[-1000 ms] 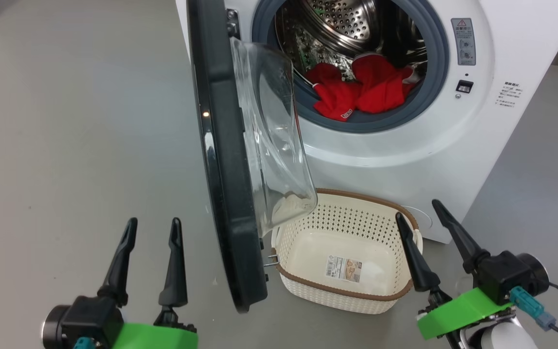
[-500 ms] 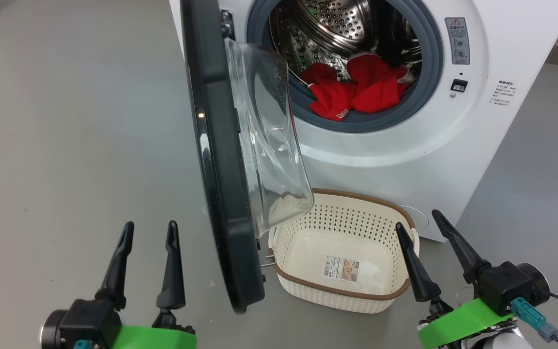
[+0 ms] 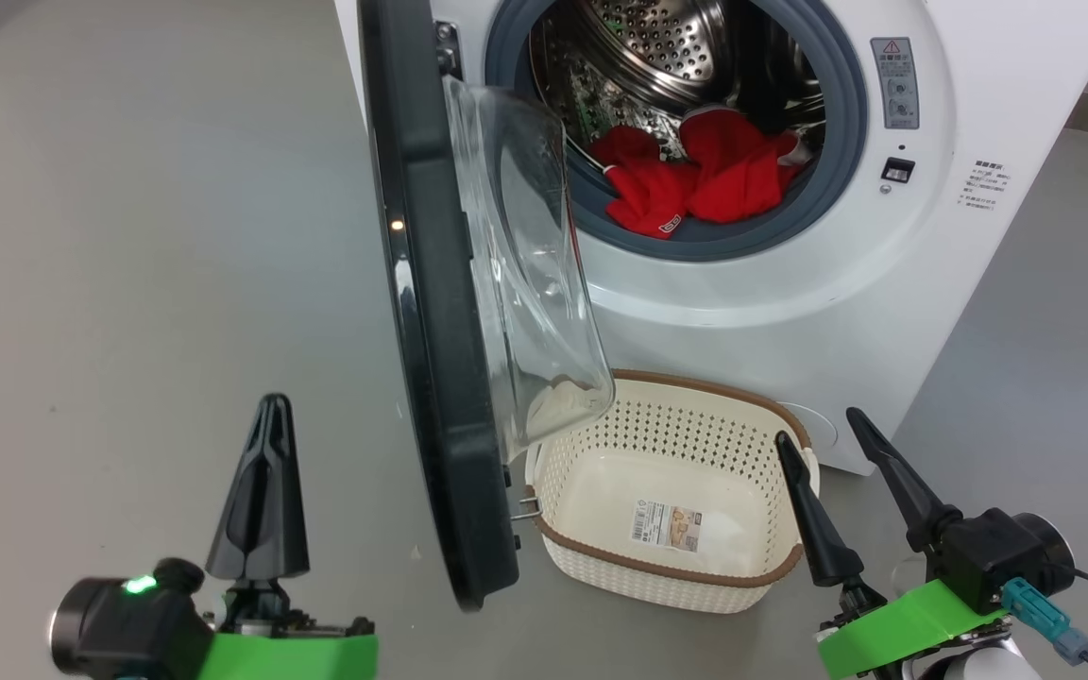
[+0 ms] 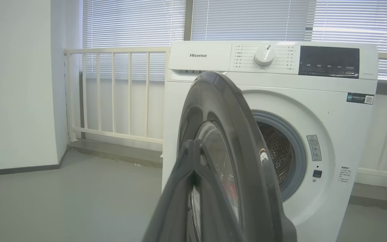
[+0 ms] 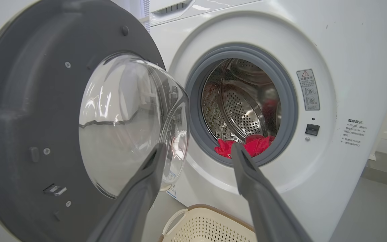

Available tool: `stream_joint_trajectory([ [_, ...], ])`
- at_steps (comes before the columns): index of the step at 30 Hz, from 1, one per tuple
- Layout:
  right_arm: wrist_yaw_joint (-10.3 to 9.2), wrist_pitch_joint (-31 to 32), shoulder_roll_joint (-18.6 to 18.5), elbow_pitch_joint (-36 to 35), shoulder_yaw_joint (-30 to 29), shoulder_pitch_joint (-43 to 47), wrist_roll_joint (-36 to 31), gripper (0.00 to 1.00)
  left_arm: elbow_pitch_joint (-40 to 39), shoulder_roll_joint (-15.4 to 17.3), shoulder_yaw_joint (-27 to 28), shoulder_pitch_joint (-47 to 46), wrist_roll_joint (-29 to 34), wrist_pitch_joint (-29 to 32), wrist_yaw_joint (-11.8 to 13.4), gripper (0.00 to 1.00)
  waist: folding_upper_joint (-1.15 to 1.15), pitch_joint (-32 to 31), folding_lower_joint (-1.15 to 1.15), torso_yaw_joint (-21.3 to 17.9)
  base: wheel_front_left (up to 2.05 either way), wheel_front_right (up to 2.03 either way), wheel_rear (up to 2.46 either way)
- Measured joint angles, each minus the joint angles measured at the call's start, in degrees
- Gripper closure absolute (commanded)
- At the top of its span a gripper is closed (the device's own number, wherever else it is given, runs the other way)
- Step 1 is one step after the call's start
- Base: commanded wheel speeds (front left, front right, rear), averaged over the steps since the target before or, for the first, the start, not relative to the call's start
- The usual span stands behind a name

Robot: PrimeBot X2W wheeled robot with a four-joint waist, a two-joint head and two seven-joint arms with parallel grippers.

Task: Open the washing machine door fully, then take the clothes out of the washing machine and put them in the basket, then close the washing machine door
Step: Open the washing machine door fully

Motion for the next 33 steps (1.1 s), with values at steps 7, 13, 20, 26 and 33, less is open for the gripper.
stream_joint_trajectory([
  [7, 0.0, 0.0, 0.0, 0.0, 0.0, 0.0, 0.2, 0.0, -10.9, 0.0, -2.4, -0.6, -0.1, 0.9, 0.0, 1.0, 0.0, -0.3, 0.0, -0.2, 0.0, 0.0, 0.0],
  [13, 0.0, 0.0, 0.0, 0.0, 0.3, 0.0, 1.5, 0.0, -20.3, 0.0, -8.9, -1.6, 0.4, 6.4, -1.1, 1.0, 0.0, -1.0, 0.0, -0.7, 0.0, 0.0, 0.0],
  [20, 0.0, 0.0, 0.0, 0.3, 0.9, 0.0, 2.2, 0.0, -18.5, 0.0, -15.3, -1.6, -1.0, 12.9, -2.2, 1.0, 0.0, -1.9, 0.0, -1.4, 0.0, 0.0, 0.0],
  [26, 0.0, 0.0, 0.1, 0.4, 2.3, 0.1, 2.7, 0.0, -10.1, 0.0, -16.6, -1.6, -5.2, 15.8, -3.4, 1.0, 0.0, -2.3, 0.0, -2.6, 0.0, 0.0, 0.0],
  [33, 0.0, 0.0, 0.1, 0.5, 2.6, 0.1, 3.0, 0.0, 0.3, 0.2, -16.7, -3.0, -5.6, 13.4, -3.9, 1.0, 0.0, -2.3, 0.0, -3.8, 0.0, 0.0, 0.0],
])
